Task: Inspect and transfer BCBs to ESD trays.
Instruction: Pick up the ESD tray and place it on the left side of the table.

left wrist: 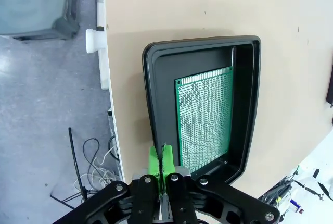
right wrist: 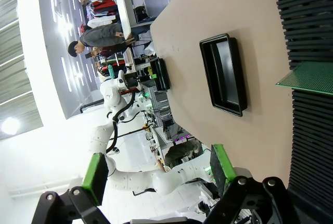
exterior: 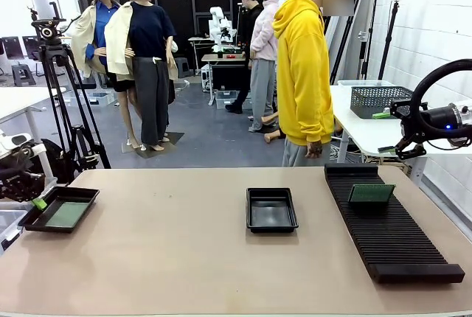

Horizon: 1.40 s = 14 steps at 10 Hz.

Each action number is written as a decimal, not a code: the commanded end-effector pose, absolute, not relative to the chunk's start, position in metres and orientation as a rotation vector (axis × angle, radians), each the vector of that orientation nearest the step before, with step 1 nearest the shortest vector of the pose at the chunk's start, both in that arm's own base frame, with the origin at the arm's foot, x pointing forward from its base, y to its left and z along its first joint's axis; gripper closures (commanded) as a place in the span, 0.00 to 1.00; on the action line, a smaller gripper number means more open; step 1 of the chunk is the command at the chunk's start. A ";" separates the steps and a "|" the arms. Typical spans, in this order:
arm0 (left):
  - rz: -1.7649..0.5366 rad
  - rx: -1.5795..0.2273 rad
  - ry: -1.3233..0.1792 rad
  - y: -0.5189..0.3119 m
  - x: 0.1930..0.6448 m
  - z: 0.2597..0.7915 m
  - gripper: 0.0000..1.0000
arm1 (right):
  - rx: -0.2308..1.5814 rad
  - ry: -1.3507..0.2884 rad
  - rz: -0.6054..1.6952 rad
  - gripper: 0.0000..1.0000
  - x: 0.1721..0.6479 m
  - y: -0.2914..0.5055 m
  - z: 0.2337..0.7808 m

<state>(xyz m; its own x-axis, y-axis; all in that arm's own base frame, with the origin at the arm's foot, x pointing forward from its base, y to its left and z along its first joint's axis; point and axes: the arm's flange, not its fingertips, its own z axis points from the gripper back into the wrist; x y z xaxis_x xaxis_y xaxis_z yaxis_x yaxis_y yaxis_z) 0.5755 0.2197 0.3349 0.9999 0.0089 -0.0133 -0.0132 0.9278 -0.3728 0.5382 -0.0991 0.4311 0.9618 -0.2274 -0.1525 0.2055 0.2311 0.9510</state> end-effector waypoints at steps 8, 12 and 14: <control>0.023 -0.365 -0.031 0.208 0.565 0.369 0.00 | 1.288 -0.025 -0.298 0.00 0.536 -0.097 0.430; -0.002 -0.374 -0.043 0.210 0.569 0.382 0.00 | 1.288 -0.025 -0.298 0.00 0.536 -0.097 0.430; -0.002 -0.374 -0.043 0.210 0.569 0.382 0.00 | 1.288 -0.025 -0.298 0.00 0.536 -0.097 0.430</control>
<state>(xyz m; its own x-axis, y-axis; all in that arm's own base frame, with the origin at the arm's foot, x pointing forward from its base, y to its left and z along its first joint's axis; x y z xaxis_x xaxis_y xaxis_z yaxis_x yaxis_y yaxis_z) 0.5663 0.2070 0.3829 0.9992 0.0069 0.0391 0.0078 0.9307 -0.3658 0.5382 -0.0991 0.4311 0.9618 -0.2273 -0.1525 0.2054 0.2311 0.9510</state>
